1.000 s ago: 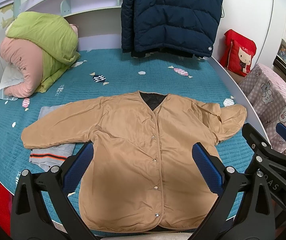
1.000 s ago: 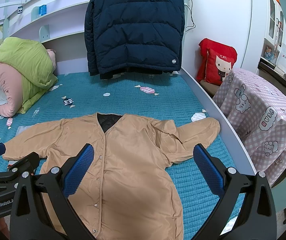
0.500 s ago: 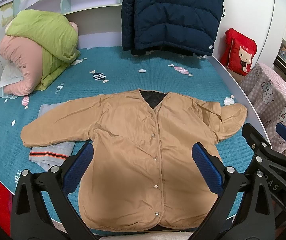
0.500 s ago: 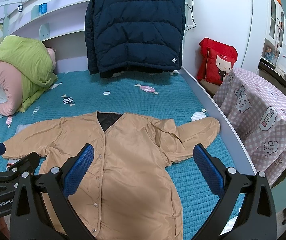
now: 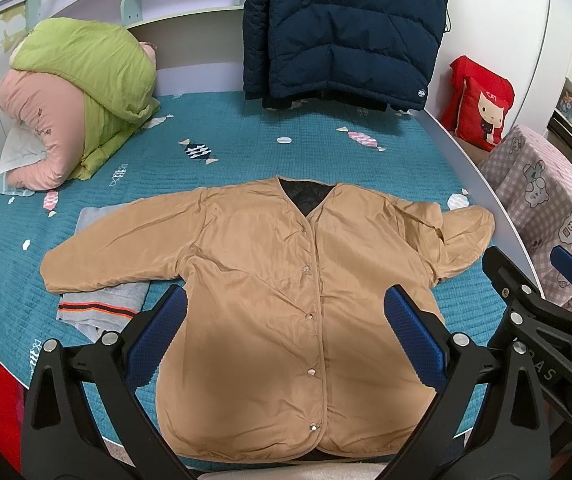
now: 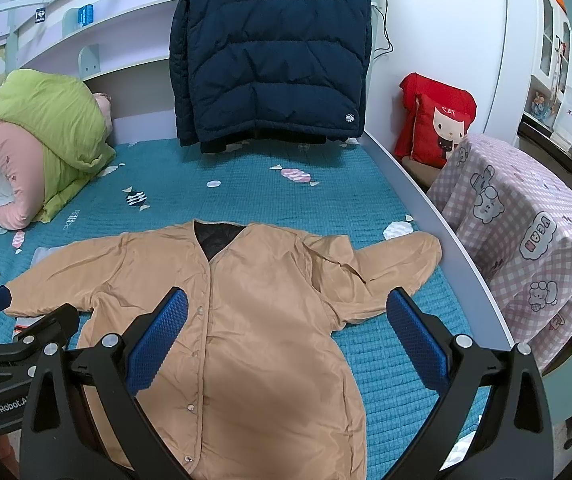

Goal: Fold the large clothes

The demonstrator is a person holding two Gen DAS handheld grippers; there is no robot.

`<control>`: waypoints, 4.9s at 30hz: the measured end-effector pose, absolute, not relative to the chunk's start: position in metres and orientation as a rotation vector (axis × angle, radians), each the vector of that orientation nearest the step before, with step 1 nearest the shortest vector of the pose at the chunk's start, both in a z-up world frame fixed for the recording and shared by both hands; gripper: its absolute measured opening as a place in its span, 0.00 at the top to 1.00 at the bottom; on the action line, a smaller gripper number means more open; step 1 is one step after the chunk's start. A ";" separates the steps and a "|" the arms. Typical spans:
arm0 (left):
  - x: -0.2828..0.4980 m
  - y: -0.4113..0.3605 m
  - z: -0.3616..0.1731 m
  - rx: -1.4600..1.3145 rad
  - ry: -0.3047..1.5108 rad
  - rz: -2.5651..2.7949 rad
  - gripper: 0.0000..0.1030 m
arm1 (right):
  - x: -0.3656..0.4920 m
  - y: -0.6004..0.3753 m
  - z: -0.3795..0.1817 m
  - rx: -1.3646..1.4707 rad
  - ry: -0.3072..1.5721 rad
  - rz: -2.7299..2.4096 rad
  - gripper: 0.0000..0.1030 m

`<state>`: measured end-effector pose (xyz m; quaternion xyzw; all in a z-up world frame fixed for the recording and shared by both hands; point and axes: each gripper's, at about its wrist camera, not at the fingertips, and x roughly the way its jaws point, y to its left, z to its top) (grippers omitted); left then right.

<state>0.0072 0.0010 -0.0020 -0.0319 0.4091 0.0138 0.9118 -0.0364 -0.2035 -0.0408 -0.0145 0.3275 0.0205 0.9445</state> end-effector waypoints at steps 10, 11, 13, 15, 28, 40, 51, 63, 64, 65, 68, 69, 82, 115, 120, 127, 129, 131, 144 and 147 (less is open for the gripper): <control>0.008 0.002 -0.002 -0.066 0.845 0.028 0.05 | -0.037 -0.203 -0.041 -0.031 0.669 0.041 0.07; 0.009 0.002 -0.001 -0.067 0.845 0.028 0.05 | -0.035 -0.202 -0.040 -0.031 0.669 0.041 0.07; 0.009 0.002 -0.001 -0.067 0.846 0.027 0.05 | -0.036 -0.203 -0.041 -0.031 0.669 0.040 0.07; 0.008 0.002 -0.003 -0.066 0.846 0.028 0.05 | -0.035 -0.203 -0.041 -0.033 0.669 0.040 0.07; 0.009 0.002 -0.003 -0.067 0.848 0.027 0.05 | -0.035 -0.202 -0.041 -0.033 0.673 0.041 0.07; 0.010 0.001 -0.003 -0.068 0.851 0.029 0.05 | -0.036 -0.202 -0.044 -0.030 0.677 0.042 0.07; 0.001 0.033 -0.026 -0.124 0.887 0.026 0.05 | -0.031 -0.173 -0.047 -0.062 0.717 0.052 0.07; 0.010 0.107 -0.040 -0.233 0.976 0.107 0.05 | -0.003 -0.096 -0.059 -0.124 0.818 0.178 0.07; 0.011 0.118 -0.042 -0.246 0.985 0.124 0.05 | 0.000 -0.088 -0.060 -0.128 0.827 0.193 0.07; 0.011 0.126 -0.045 -0.255 0.993 0.137 0.05 | 0.004 -0.075 -0.064 -0.136 0.844 0.222 0.07; 0.013 0.156 -0.054 -0.295 1.022 0.196 0.05 | 0.014 -0.048 -0.072 -0.151 0.879 0.285 0.07; 0.013 0.167 -0.058 -0.309 1.031 0.215 0.05 | 0.019 -0.037 -0.076 -0.161 0.892 0.301 0.07; 0.018 0.322 -0.119 -0.544 1.134 0.496 0.05 | 0.108 0.056 -0.136 -0.017 1.098 0.449 0.17; 0.052 0.485 -0.229 -0.927 1.088 0.639 0.73 | 0.216 0.108 -0.288 0.210 1.428 0.508 0.93; 0.055 0.480 -0.191 -0.780 1.035 0.695 0.77 | 0.206 0.111 -0.277 0.175 1.422 0.509 0.92; 0.049 0.463 -0.136 -0.687 0.933 0.678 0.80 | 0.194 0.094 -0.250 0.223 1.366 0.541 0.87; 0.051 0.454 -0.120 -0.656 0.912 0.665 0.80 | 0.191 0.083 -0.238 0.249 1.338 0.545 0.87; 0.055 0.443 -0.099 -0.631 0.877 0.642 0.80 | 0.187 0.068 -0.224 0.266 1.301 0.535 0.87; 0.144 0.255 0.010 -0.300 0.750 0.382 0.82 | 0.136 -0.108 -0.190 0.497 1.132 0.290 0.87; 0.168 0.191 0.012 -0.244 0.754 0.242 0.85 | 0.119 -0.162 -0.194 0.578 1.111 0.191 0.87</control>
